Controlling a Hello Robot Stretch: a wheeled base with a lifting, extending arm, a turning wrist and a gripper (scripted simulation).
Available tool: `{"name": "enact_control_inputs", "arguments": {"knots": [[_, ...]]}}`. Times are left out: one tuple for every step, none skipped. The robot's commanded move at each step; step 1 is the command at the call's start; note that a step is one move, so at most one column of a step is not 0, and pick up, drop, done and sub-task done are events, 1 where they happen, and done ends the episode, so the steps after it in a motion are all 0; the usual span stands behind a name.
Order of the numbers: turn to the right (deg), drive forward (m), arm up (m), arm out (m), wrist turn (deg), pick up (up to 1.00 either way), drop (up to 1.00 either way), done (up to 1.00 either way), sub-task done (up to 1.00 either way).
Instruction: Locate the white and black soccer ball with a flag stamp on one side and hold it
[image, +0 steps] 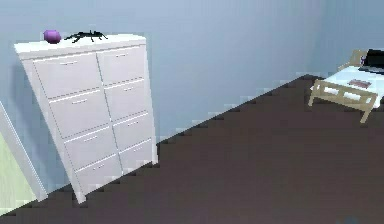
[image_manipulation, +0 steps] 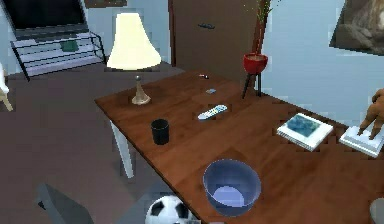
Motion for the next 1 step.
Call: {"name": "enact_control_inputs", "arguments": {"knots": [[0.0,0.0,0.0,0.0,45.0,0.0,0.0,0.0,0.0]]}}
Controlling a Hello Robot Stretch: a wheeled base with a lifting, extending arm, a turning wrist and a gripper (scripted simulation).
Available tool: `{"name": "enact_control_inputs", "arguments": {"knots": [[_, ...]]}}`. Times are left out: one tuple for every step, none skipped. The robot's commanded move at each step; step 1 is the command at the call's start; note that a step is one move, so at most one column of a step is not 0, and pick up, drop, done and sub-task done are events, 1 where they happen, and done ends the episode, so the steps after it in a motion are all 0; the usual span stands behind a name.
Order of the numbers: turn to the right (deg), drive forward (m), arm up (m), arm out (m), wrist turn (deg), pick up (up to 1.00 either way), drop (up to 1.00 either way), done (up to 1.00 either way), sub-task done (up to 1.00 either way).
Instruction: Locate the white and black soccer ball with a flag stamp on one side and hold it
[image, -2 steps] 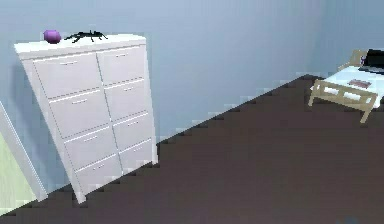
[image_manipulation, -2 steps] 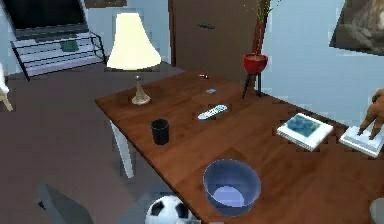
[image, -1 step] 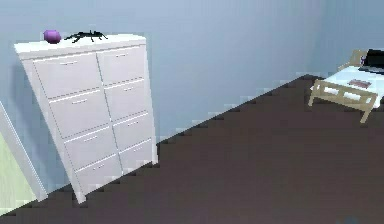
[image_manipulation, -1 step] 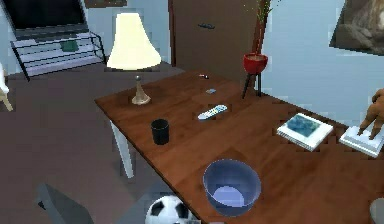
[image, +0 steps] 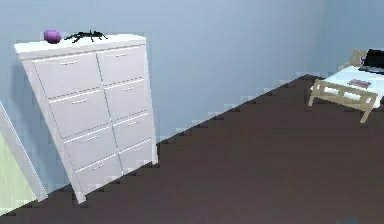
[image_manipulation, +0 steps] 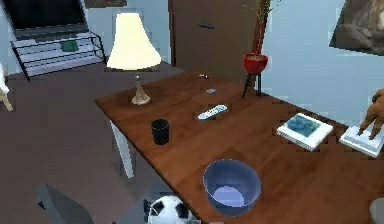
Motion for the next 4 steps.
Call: {"name": "enact_control_inputs", "arguments": {"knots": [[0.0,0.0,0.0,0.0,27.0,0.0,0.0,0.0,0.0],[0.0,0.0,-0.3,0.0,0.0,0.0,0.0,0.0,0.0],[0.0,0.0,0.0,0.0,0.0,1.0,0.0,0.0,0.0],[0.0,0.0,0.1,0.0,0.0,0.0,0.0,0.0,0.0]]}}
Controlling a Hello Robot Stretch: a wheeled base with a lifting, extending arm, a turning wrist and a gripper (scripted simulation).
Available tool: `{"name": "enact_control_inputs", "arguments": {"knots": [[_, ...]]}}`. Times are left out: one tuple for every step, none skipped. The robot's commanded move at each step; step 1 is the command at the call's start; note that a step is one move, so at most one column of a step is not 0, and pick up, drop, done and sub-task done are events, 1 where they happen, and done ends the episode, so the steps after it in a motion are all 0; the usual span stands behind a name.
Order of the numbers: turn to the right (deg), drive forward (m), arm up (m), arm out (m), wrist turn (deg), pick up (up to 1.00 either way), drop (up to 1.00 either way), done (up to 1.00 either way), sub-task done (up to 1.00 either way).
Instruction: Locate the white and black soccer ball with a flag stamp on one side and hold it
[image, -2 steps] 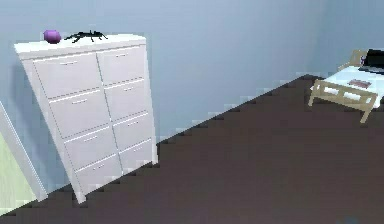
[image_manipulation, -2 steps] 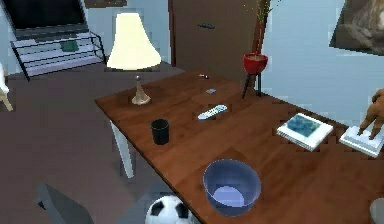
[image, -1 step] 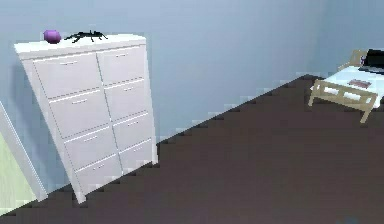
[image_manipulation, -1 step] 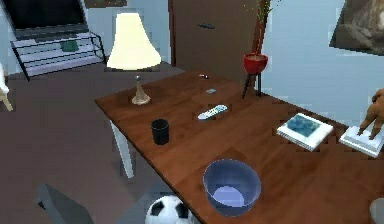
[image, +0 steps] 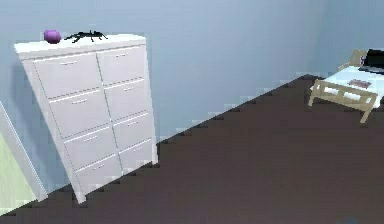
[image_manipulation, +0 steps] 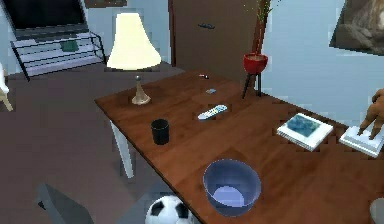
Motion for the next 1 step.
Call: {"name": "enact_control_inputs", "arguments": {"knots": [[0.0,0.0,0.0,0.0,0.0,0.0,0.0,1.0,0.0]]}}
